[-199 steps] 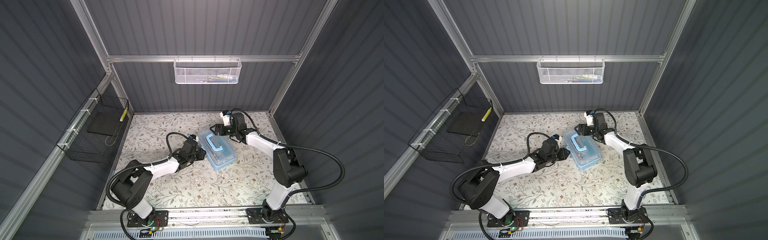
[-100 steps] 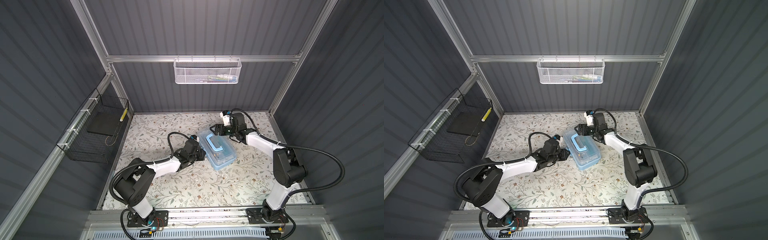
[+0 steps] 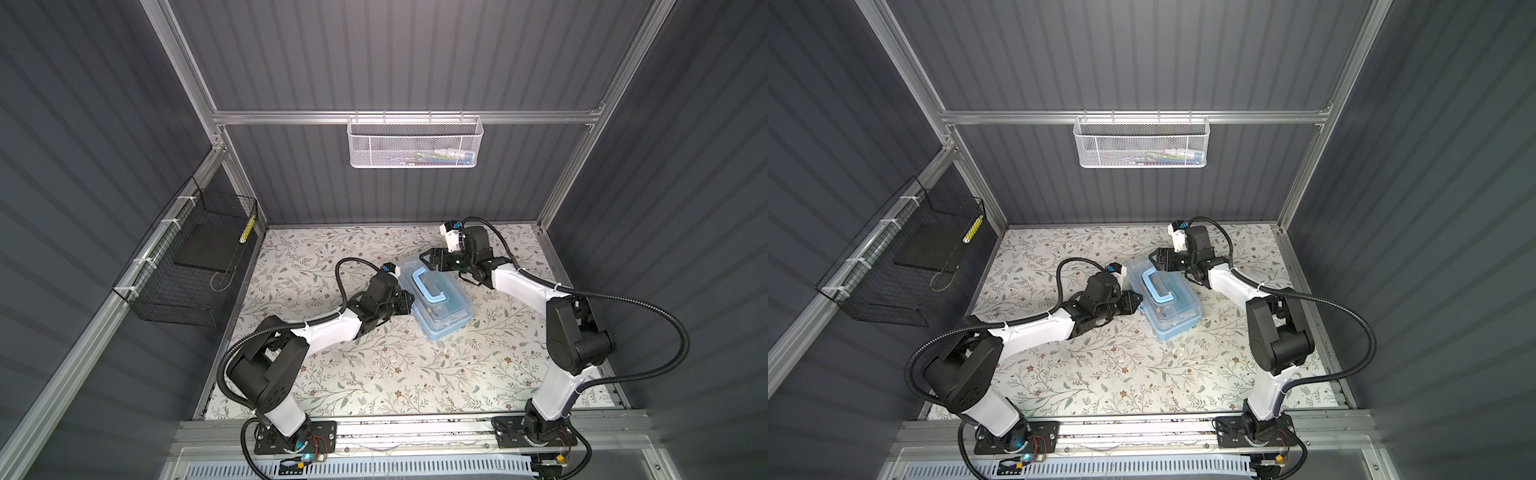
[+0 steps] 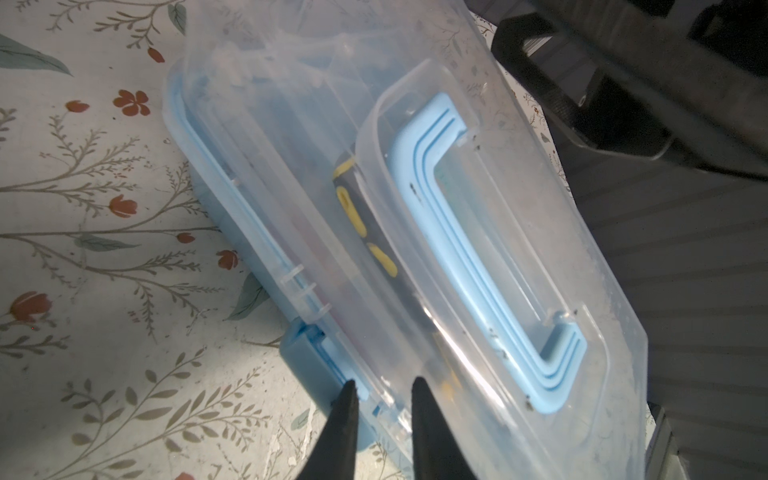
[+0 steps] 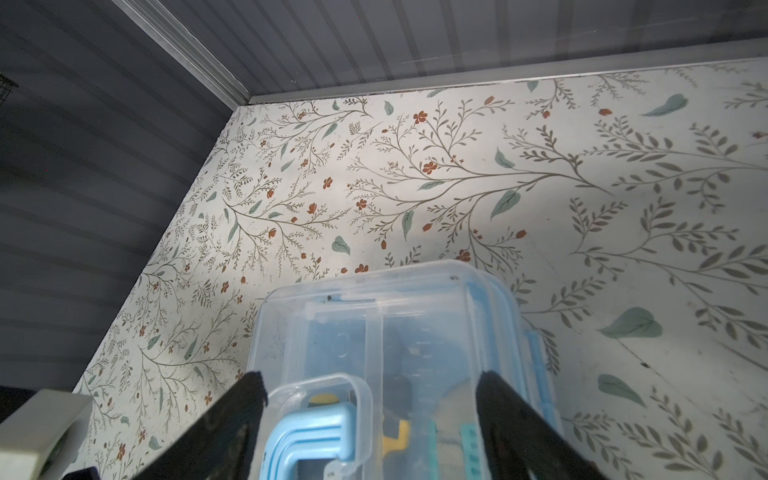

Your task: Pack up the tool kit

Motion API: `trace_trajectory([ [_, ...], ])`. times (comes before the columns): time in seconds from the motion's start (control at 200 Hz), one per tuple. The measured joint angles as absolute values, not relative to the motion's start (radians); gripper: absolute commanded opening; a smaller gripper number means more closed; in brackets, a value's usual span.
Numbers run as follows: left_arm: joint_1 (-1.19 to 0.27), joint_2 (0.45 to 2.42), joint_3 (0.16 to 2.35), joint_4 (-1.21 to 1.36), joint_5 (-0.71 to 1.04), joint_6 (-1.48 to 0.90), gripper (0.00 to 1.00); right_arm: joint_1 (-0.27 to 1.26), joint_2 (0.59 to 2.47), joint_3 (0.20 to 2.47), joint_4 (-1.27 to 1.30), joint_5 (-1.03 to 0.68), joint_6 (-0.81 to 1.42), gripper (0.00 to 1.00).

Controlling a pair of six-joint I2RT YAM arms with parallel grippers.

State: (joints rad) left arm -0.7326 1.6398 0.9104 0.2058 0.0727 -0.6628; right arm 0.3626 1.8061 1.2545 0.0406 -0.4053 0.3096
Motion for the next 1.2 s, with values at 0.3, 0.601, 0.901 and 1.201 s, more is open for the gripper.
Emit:
trace_trajectory([
  [0.3, -0.732, 1.649, 0.897, 0.236, 0.089, -0.685, 0.24, 0.365, 1.810, 1.254, 0.049, -0.405, 0.310, 0.81],
  [0.601, -0.726, 1.528, 0.897, 0.143, -0.002, -0.617, 0.28, 0.398, 1.812, 1.254, 0.051, -0.463, 0.315, 0.81],
  [0.901, -0.666, 1.394, 0.856, 0.043, -0.054, -0.575, 0.28, 0.406, 1.812, 1.253, 0.049, -0.483, 0.317, 0.82],
  [1.201, -0.716, 1.324, 0.640, 0.100, 0.010, -0.664, 0.07, 0.406, 1.822, 1.272, 0.030, -0.488, 0.316, 0.82],
])
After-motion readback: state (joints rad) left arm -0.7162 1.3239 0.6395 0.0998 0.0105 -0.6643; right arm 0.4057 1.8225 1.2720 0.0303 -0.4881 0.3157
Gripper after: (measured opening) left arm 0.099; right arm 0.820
